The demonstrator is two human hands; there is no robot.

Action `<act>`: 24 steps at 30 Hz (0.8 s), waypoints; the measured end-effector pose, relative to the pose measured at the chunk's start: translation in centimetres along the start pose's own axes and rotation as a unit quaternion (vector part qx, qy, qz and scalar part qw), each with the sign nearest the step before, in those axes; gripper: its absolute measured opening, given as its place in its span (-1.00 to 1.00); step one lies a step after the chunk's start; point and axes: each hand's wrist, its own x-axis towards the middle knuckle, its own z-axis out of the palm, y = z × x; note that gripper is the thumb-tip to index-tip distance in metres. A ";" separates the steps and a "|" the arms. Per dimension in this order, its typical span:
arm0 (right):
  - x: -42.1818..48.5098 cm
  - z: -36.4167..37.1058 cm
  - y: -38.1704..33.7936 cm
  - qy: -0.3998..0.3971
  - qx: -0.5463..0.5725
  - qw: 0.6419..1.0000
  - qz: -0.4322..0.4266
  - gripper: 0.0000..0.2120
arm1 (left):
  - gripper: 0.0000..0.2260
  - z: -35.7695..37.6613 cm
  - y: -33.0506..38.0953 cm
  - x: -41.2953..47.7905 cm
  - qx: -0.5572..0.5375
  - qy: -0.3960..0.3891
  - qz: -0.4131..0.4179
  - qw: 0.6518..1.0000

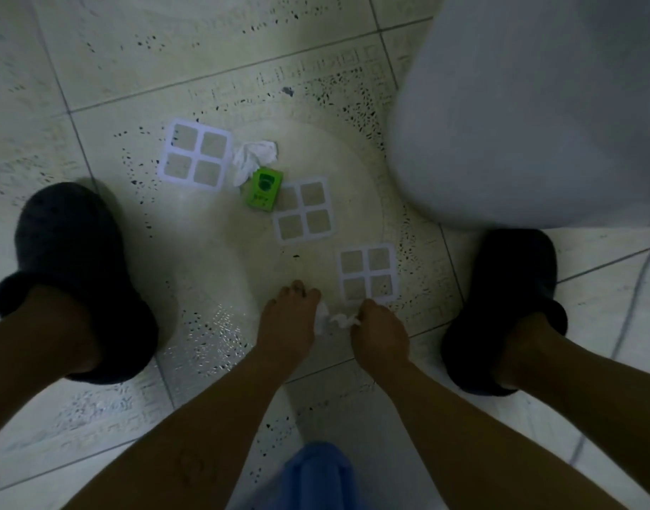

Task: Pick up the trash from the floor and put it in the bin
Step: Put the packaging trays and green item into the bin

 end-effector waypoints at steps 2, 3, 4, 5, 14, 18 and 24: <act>-0.3 -0.3 0.3 -0.009 0.018 1.000 0.000 -0.73 | -0.82 -0.5 -0.6 -0.3 -0.073 -0.010 -0.019 0.997; -0.7 -0.7 0.3 -0.014 0.033 0.999 0.003 -0.66 | -0.85 -0.9 -0.8 -0.6 -0.106 -0.013 -0.028 0.994; -1.3 -1.2 0.3 -0.008 0.062 0.998 0.005 -0.67 | -0.85 -1.4 -0.9 -1.0 -0.126 -0.010 -0.032 0.991; -1.9 -2.0 0.2 -0.002 0.090 0.996 0.008 -0.76 | -0.87 -2.0 -1.0 -1.3 -0.138 -0.003 -0.031 0.990; -9.4 -12.5 -2.0 0.048 0.276 0.958 -0.053 -0.71 | -0.70 -13.4 2.4 -6.8 -0.090 0.075 0.010 0.993; -13.2 -17.9 -2.8 0.060 0.261 0.956 -0.120 -0.77 | -0.66 -18.9 5.0 -10.0 -0.149 0.138 0.043 0.978; -19.3 -25.8 -2.8 0.130 0.231 0.943 -0.203 -0.71 | -0.54 -26.1 9.6 -14.7 -0.202 0.202 0.056 0.957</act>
